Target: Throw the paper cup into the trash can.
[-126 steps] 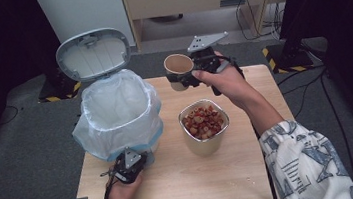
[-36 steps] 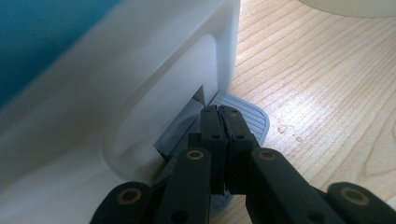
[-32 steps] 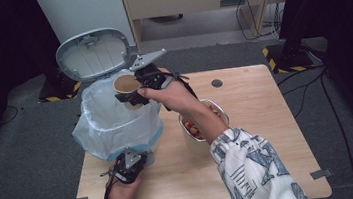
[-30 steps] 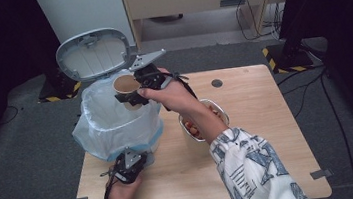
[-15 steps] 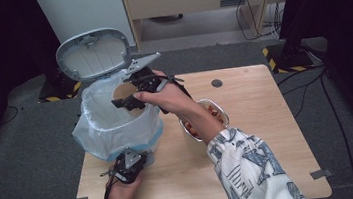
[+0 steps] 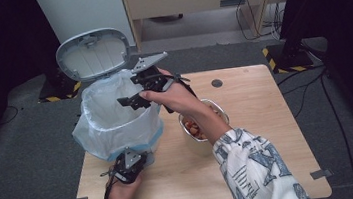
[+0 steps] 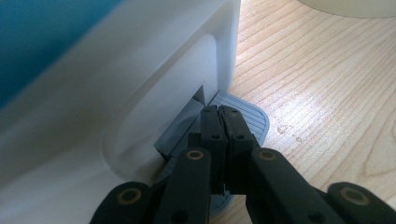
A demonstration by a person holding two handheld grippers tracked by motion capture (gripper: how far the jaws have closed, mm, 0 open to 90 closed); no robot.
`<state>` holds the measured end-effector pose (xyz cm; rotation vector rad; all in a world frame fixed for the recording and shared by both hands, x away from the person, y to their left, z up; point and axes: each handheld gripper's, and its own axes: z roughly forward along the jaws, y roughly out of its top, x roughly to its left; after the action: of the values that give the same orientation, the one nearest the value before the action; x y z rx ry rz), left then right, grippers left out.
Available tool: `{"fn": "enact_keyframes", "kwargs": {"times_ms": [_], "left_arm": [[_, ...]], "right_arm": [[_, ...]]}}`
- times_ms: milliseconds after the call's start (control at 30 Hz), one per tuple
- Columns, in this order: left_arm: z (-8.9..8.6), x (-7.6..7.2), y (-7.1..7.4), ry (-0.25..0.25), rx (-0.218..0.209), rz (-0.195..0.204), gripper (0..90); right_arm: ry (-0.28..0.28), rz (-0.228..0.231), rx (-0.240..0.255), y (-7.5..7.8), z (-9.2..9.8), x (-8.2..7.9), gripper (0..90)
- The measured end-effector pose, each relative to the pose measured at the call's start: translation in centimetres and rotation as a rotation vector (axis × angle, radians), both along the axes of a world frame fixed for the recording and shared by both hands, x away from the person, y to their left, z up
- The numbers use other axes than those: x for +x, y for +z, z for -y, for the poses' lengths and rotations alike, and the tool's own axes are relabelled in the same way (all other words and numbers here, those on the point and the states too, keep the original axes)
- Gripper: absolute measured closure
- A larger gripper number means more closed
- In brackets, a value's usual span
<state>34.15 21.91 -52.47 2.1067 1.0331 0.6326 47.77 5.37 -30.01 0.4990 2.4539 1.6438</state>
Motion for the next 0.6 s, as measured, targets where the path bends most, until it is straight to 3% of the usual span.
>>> {"fn": "enact_keyframes", "kwargs": {"times_ms": [600], "left_arm": [[0.0,0.0,0.0,0.000,0.001,0.000,87.9]], "right_arm": [[-0.058,0.001,0.025,0.1,3.6,0.5,10.2]]}}
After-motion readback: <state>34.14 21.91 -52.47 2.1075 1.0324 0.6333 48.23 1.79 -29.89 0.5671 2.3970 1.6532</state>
